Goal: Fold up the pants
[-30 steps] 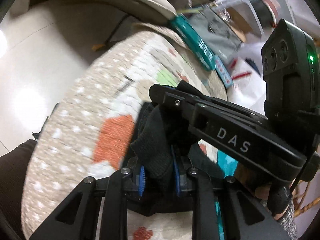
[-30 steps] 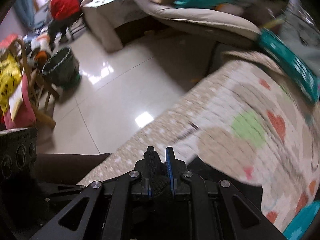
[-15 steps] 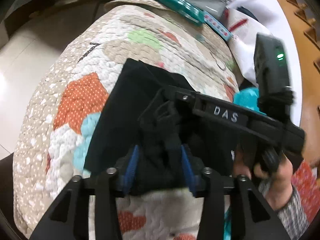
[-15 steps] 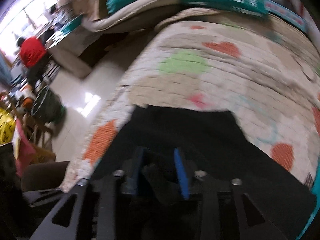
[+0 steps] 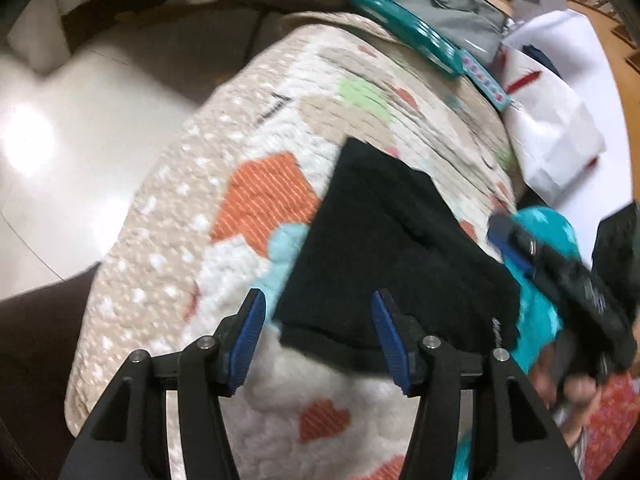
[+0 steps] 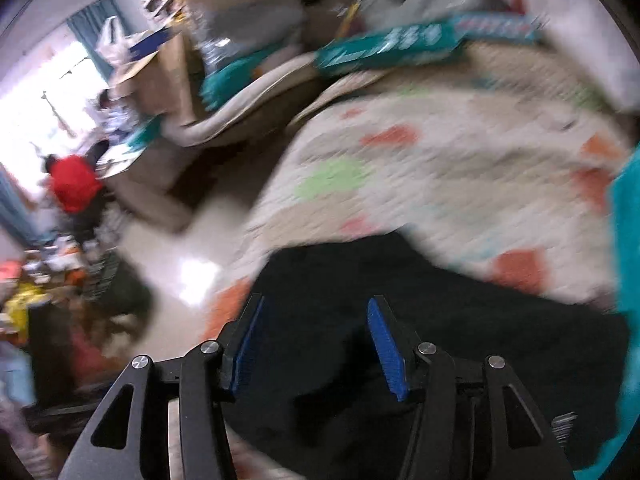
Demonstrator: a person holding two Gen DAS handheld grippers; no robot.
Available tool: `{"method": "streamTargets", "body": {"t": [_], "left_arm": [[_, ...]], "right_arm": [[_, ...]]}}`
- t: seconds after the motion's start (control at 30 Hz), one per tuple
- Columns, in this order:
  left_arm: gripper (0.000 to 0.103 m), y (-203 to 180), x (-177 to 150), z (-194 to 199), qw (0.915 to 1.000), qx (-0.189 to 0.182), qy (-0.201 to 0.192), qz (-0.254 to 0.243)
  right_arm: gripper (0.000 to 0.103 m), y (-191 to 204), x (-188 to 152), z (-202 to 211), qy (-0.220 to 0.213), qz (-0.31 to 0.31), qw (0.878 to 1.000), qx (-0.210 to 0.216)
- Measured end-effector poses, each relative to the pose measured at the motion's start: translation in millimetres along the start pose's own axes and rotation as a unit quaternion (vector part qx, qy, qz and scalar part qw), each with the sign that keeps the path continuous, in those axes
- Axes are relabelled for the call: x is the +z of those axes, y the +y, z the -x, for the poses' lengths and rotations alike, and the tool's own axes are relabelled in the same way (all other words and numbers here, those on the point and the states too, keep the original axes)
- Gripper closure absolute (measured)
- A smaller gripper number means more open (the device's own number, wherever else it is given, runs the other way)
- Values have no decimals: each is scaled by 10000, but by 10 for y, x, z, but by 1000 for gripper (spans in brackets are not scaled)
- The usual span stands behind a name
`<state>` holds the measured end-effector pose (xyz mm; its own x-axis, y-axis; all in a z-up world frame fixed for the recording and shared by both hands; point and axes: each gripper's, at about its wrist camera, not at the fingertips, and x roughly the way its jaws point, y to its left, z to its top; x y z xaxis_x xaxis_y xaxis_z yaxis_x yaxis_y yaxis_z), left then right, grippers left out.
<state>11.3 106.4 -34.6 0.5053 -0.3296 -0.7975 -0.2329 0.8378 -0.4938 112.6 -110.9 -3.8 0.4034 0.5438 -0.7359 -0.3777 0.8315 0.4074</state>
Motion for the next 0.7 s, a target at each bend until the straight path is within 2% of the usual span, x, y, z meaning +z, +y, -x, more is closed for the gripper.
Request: {"method": "streamTargets", "body": {"t": [0.07,0.13,0.17,0.23,0.33,0.43,0.47,0.5,0.57,0.67,0.7], "left_arm": [[49,-21,59,-47,9999,122,-73,-92],[49,-67,95,-114,9995,209,-68,-207],[49,-108,122,-171,9993,247,-57,-272],[49,-150,128,-255,9988,283,-6,-401],[49,-167,115,-369,9983,241,103,-512],[49,-158,110,-482,9983,165,231,-503],[49,-156,106,-524,9983,157,262,-506],[49,-158,104,-542,9982,153,253,-514],[48,-181,106,-564,9981,123,211,-565],[49,-232,95,-598,9972,90,230,-710],[58,-244,86,-606,9966,153,215,-785]], "right_arm": [[53,-23,-99,-233,373,-67,9993,-69],[60,-115,-178,-413,715,-92,9959,-552],[73,-156,-202,-446,789,-108,9943,-706],[74,-193,-175,-370,710,-200,9942,-785],[69,-37,-3,-208,331,170,9907,-1305],[66,111,260,-255,329,345,9946,-922],[60,157,356,-322,349,401,9954,-797],[49,183,423,-400,392,463,9956,-721],[43,280,561,-653,604,613,9940,-674],[43,386,660,-1115,1070,703,9901,-581],[43,450,645,-1290,1346,833,9857,-570]]}}
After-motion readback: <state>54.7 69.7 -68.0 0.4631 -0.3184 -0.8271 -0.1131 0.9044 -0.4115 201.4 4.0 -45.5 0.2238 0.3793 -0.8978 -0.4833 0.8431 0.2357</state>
